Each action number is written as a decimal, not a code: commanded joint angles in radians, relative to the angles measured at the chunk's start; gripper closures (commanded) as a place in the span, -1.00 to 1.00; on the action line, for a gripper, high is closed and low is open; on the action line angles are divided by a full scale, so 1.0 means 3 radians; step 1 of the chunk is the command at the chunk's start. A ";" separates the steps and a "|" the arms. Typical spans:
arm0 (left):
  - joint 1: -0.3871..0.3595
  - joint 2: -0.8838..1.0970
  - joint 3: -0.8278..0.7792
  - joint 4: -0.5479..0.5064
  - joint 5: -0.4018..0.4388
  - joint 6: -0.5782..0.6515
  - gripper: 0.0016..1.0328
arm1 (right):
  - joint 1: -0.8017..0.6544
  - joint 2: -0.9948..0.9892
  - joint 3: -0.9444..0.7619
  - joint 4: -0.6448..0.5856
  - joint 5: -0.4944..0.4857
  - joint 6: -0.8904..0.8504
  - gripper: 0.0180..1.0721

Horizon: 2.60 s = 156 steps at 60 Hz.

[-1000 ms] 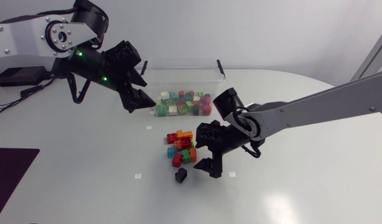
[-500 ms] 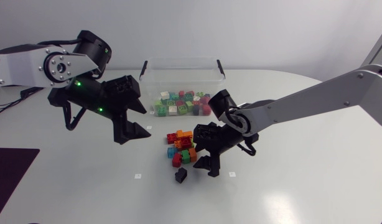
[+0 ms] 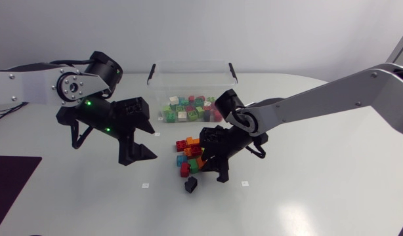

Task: Place the duplo bricks in the container

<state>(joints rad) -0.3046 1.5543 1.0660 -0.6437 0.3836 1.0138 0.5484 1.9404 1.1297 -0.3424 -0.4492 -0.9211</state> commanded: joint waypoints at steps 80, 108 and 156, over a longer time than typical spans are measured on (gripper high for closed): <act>-0.0606 0.0863 -0.0347 0.0535 -0.0041 0.0272 -0.81 | -0.0539 -0.1094 -0.0325 -0.0490 -0.0098 -0.0115 0.66; -0.0539 0.1236 0.0026 0.0704 0.0097 0.0164 -0.82 | -0.0601 -0.1263 -0.0156 -0.0623 -0.0103 -0.0080 0.66; -0.0570 0.1257 -0.0112 0.0878 0.0307 0.0236 -0.35 | -0.0601 -0.1283 0.0263 -0.0751 -0.0205 0.0013 0.66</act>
<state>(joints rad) -0.4702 1.9125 1.0622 -0.3824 0.4664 1.0706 0.3756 1.5753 1.1706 -0.5652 -0.4992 -0.9241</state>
